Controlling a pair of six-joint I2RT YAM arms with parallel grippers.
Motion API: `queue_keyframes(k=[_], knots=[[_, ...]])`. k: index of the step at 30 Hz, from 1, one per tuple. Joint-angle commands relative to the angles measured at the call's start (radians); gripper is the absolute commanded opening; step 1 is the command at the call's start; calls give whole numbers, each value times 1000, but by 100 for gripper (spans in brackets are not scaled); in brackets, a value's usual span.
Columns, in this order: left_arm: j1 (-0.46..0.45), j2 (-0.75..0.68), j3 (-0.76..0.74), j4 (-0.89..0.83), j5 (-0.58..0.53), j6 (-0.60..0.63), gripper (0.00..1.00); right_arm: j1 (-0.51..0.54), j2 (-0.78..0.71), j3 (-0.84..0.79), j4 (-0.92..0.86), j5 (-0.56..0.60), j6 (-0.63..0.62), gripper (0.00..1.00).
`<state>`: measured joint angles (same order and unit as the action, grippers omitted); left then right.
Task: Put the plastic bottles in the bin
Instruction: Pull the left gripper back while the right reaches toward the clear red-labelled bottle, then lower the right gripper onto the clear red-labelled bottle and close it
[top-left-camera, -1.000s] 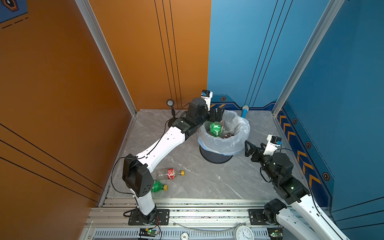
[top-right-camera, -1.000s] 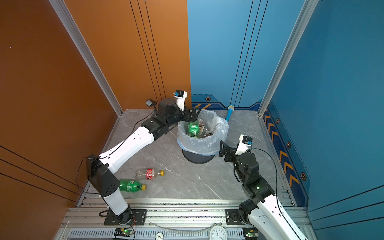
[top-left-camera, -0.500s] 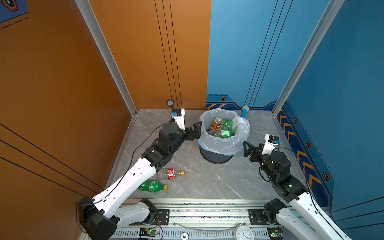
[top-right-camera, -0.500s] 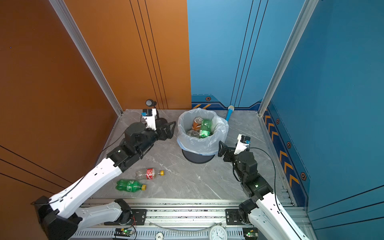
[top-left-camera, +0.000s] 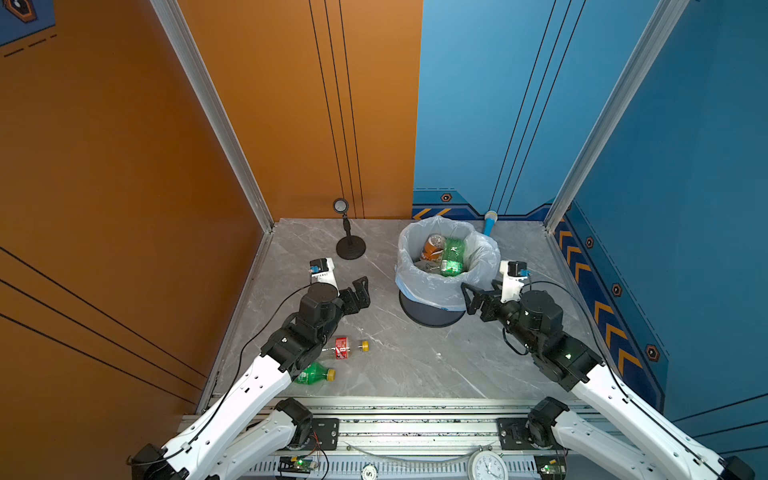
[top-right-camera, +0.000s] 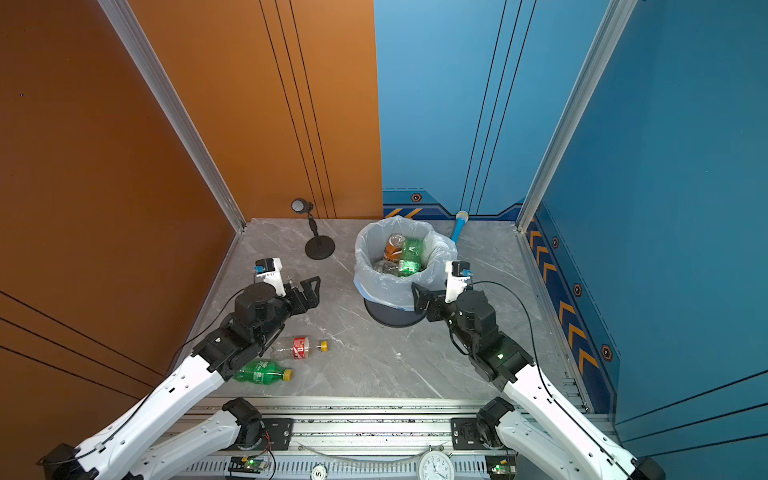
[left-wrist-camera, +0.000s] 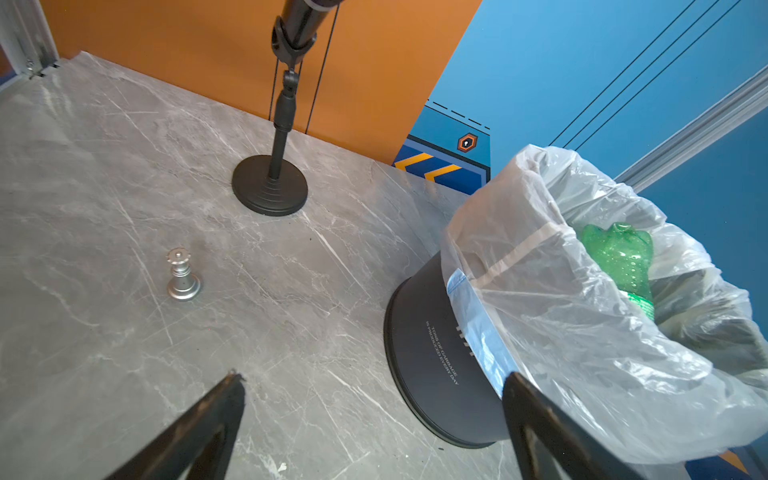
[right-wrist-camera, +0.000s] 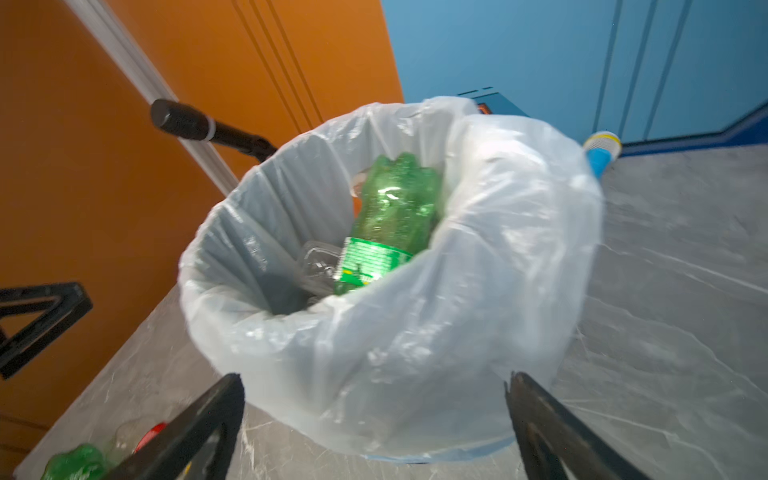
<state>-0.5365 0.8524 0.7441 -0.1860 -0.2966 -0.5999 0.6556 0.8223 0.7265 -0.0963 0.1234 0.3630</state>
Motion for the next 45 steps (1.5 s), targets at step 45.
queue_keyframes(k=[45], knots=[[366,-300,-114,-230,132,-98,98,452,1391,839,-5,-354,-494,90]])
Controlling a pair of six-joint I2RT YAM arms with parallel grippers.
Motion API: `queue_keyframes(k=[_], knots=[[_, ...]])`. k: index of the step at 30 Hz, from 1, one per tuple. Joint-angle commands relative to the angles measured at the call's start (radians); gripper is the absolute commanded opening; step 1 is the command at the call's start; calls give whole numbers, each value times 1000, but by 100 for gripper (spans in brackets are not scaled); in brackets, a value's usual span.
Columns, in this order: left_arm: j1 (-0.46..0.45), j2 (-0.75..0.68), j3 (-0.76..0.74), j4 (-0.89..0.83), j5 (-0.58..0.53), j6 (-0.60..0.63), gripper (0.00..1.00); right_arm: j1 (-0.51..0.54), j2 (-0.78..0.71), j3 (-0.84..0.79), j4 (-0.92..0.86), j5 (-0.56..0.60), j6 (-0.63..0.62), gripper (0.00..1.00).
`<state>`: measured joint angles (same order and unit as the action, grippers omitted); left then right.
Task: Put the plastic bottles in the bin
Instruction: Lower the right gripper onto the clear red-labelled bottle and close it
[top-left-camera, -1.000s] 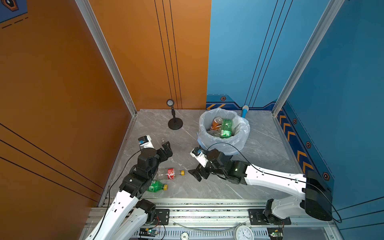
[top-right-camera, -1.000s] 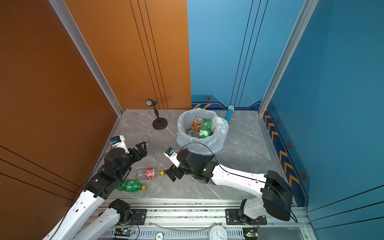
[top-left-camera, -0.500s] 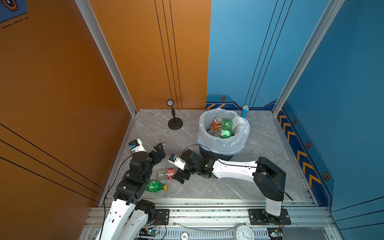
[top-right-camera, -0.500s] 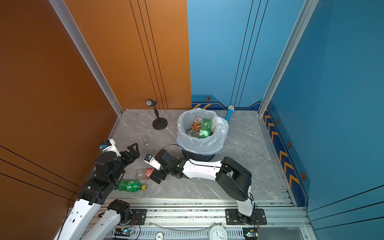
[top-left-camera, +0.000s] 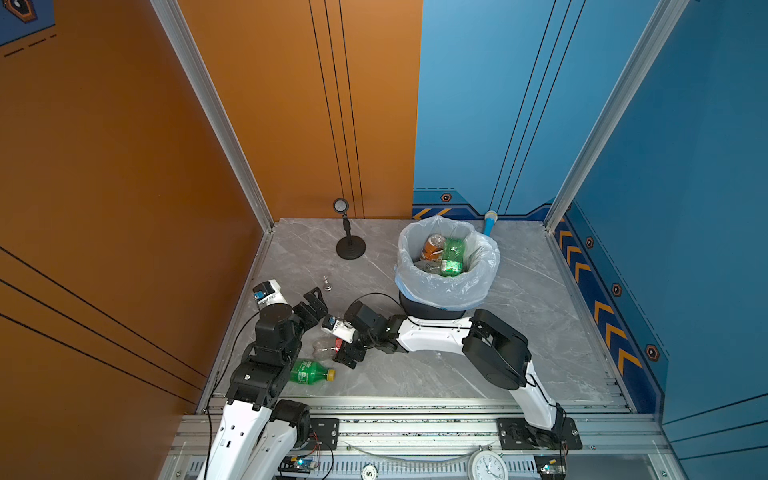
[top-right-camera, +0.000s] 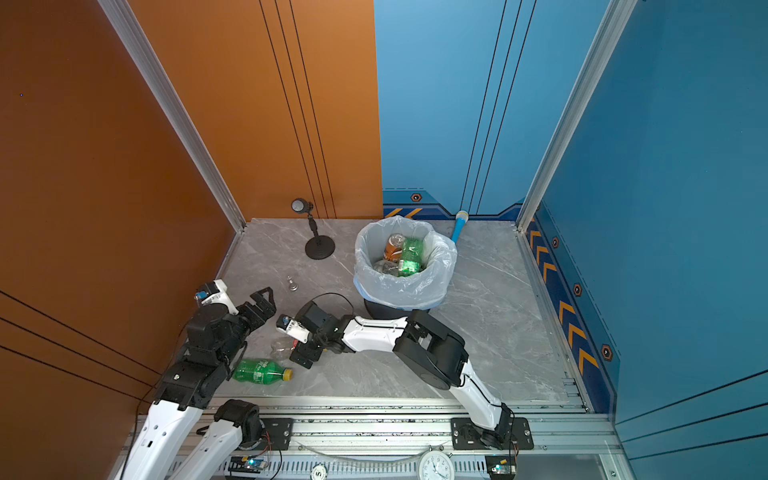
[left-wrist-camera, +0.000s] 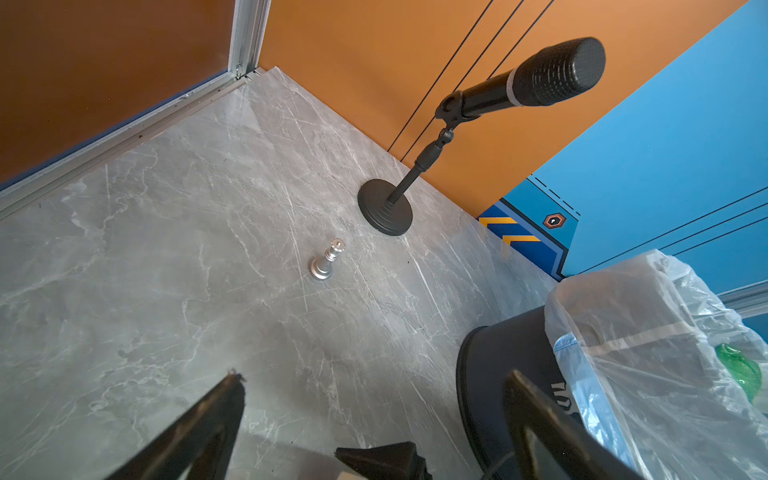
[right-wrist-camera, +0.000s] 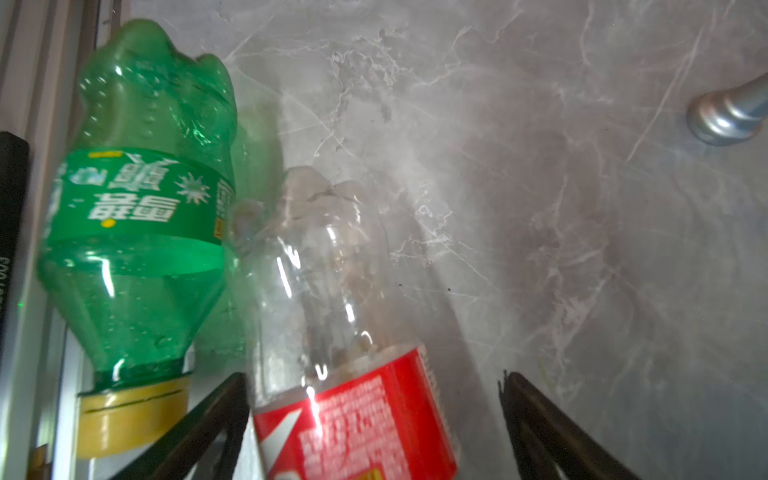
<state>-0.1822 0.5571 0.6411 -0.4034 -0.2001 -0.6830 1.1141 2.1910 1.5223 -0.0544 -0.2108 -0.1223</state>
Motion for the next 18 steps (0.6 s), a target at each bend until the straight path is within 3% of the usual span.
queue_keyframes(k=[1,8,18], knots=[[13,-5,-11,-13,37,-16,98,-7,31,50,-50,-19,-4,88],[30,0,-16,-3,54,-25,98,-23,4,30,-27,-17,23,63],[36,44,-27,43,92,-51,98,-57,-296,-214,82,136,124,53]])
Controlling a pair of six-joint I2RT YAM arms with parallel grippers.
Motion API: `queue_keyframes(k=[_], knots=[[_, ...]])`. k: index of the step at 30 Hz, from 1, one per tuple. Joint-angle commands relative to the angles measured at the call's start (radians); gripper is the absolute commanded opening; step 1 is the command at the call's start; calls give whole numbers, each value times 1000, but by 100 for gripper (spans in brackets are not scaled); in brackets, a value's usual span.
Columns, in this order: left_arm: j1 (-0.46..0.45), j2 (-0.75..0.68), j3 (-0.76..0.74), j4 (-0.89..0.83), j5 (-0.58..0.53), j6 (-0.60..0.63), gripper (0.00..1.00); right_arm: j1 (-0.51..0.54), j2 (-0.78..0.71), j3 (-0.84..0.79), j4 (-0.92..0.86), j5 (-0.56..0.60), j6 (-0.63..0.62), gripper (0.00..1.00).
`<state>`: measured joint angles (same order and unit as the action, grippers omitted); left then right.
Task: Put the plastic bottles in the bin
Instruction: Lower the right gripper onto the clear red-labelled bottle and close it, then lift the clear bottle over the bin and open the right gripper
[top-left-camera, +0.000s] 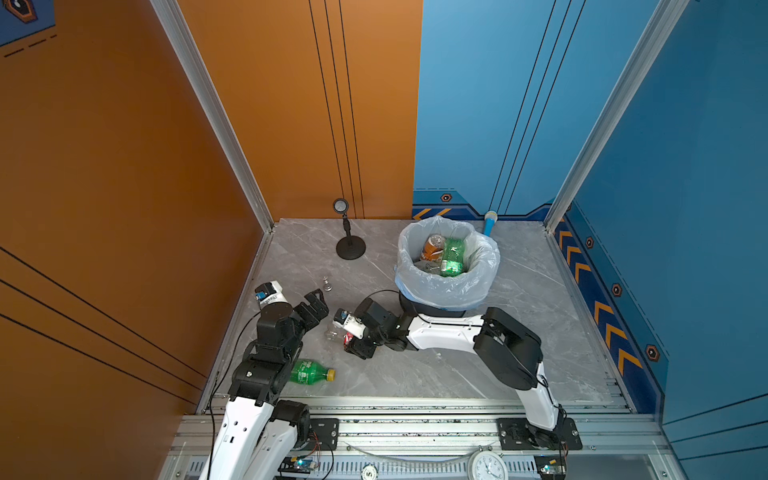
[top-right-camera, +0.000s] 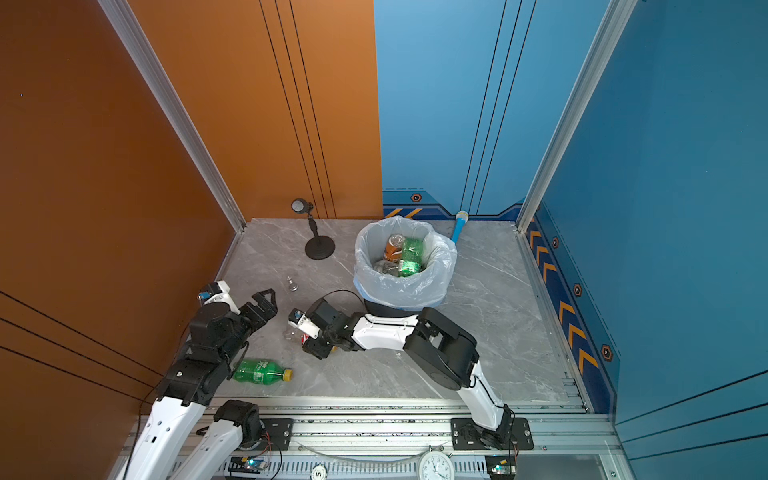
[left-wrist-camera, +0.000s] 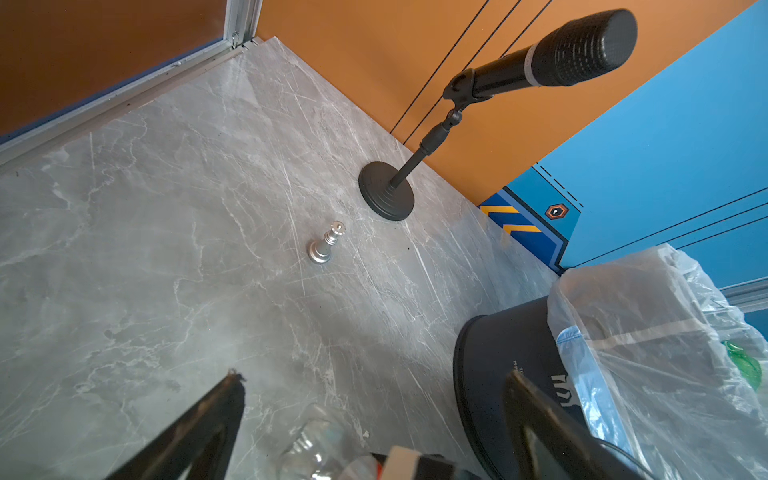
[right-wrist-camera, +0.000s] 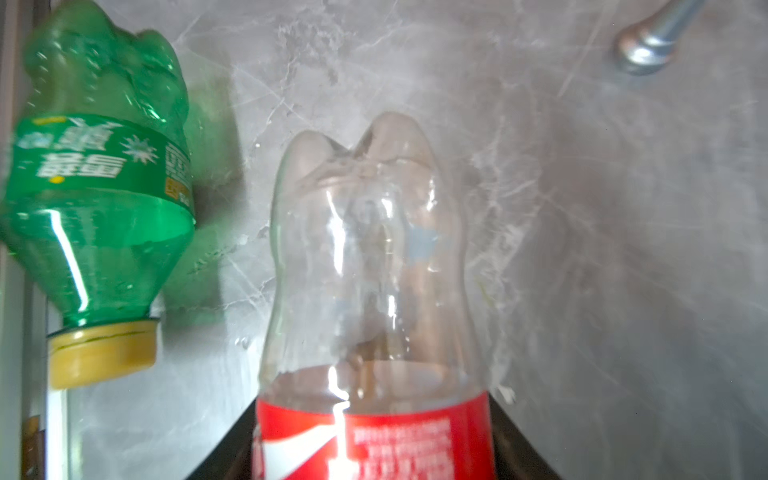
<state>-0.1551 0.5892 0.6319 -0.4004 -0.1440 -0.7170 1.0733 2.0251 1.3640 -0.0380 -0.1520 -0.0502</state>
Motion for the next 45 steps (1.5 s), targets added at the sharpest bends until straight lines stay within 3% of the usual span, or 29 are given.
queue_keyframes(k=[1,11,20,26,35,45], knots=[[10,19,-22,49,41,-20,98,-18,-168,-91,75,98,59,53],[9,64,-52,106,81,-52,98,18,-567,-450,132,287,170,53],[5,70,-54,105,92,-63,98,-13,-734,-383,84,352,126,53],[6,68,-55,88,97,-66,98,-145,-829,-292,115,408,141,54],[5,78,-52,80,103,-65,98,-451,-838,-251,173,402,234,55],[5,91,-47,73,107,-65,98,-516,-741,-215,236,355,266,55]])
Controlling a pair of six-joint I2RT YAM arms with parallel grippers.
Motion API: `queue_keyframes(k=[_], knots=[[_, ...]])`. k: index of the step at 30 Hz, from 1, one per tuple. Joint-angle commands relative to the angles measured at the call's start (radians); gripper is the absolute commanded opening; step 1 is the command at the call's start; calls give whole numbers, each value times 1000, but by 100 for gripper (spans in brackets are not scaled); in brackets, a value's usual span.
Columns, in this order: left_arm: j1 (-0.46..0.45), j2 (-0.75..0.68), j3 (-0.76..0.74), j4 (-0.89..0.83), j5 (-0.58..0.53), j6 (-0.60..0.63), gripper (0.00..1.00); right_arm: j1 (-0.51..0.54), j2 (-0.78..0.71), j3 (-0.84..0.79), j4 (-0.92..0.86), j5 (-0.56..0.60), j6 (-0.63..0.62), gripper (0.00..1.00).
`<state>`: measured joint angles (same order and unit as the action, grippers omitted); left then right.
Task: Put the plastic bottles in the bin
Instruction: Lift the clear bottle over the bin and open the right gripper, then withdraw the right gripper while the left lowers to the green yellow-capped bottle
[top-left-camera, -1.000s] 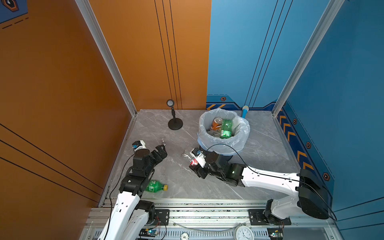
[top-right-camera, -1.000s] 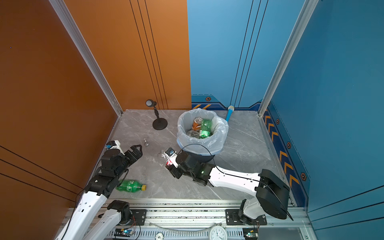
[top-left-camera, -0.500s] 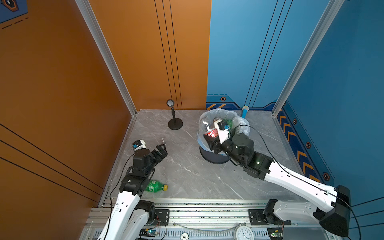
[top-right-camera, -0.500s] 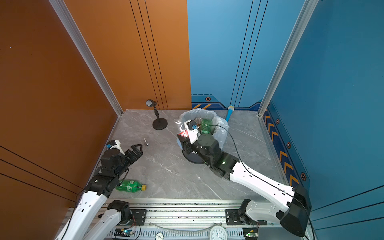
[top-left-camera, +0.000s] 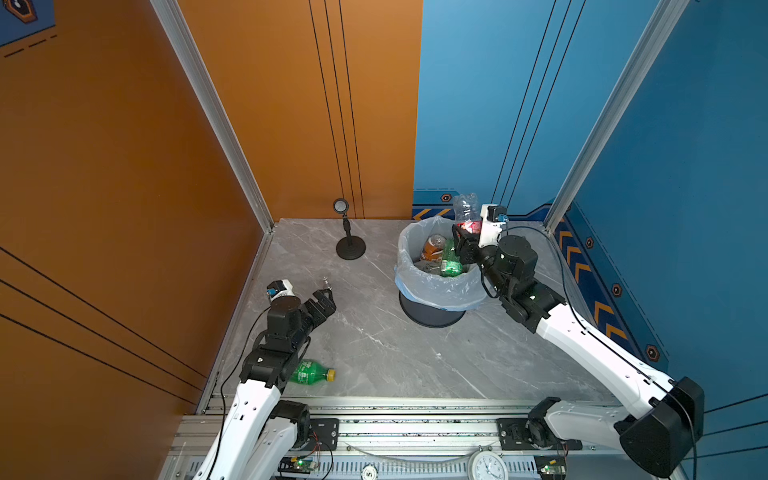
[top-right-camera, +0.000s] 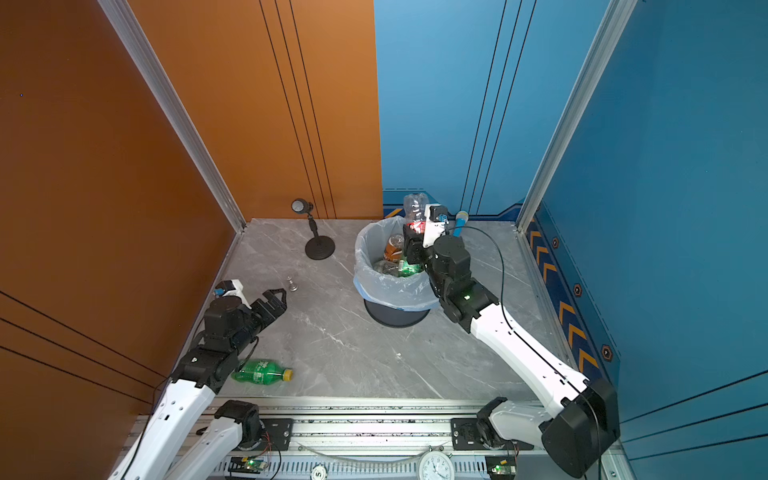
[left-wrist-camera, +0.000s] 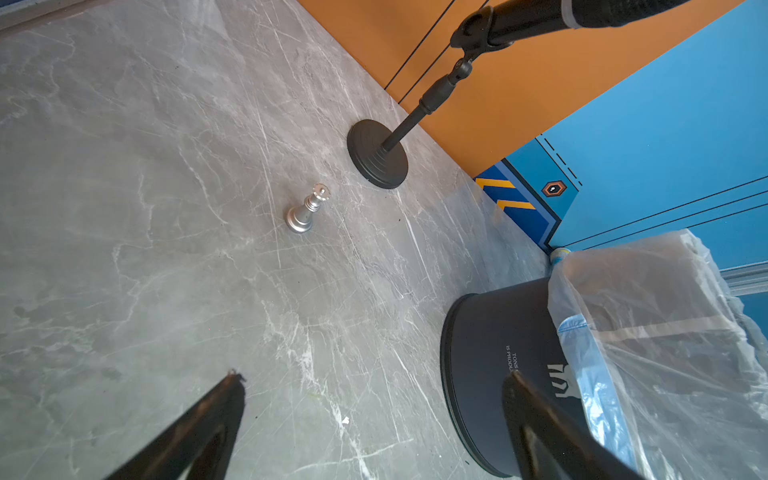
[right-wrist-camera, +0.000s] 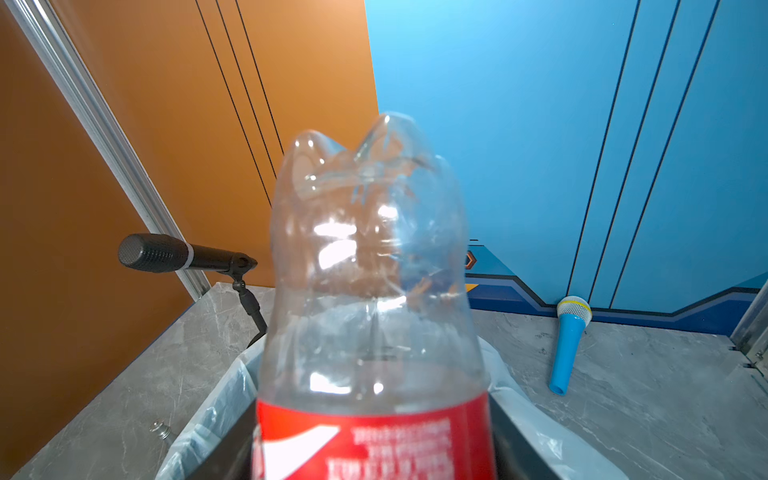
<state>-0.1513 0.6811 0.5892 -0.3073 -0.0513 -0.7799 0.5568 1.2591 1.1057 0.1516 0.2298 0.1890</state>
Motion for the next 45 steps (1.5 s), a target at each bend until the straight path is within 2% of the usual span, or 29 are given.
queue_keyframes(k=[1,9,11,12,13,14,22,29,31,33,39,45], knots=[[1,-1,-4,-23,14,-4,98,1,37,46,54,-30,32,55],[1,-9,-4,-42,15,-8,98,35,119,87,46,-66,46,57],[1,-11,-2,-49,12,-12,98,45,139,119,-8,-67,45,72],[1,-12,2,-54,13,-15,98,49,142,137,-40,-52,44,88],[1,-12,4,-59,11,-17,98,51,134,143,-50,-42,40,98],[1,-12,7,-64,11,-18,98,49,123,141,-51,-28,38,100],[1,-22,25,-121,6,-31,98,4,-84,80,-99,22,29,100],[-1,-31,19,-183,21,-81,98,-23,-327,-235,-98,83,138,100],[-8,-26,36,-248,3,-120,98,-47,-361,-293,-133,87,183,100],[-23,-4,88,-392,-47,-195,98,-82,-380,-331,-154,63,217,100],[-109,81,246,-710,-124,-337,98,-156,-359,-328,-173,-29,235,100],[-109,78,249,-925,-180,-392,98,-189,-329,-317,-162,-97,250,100]])
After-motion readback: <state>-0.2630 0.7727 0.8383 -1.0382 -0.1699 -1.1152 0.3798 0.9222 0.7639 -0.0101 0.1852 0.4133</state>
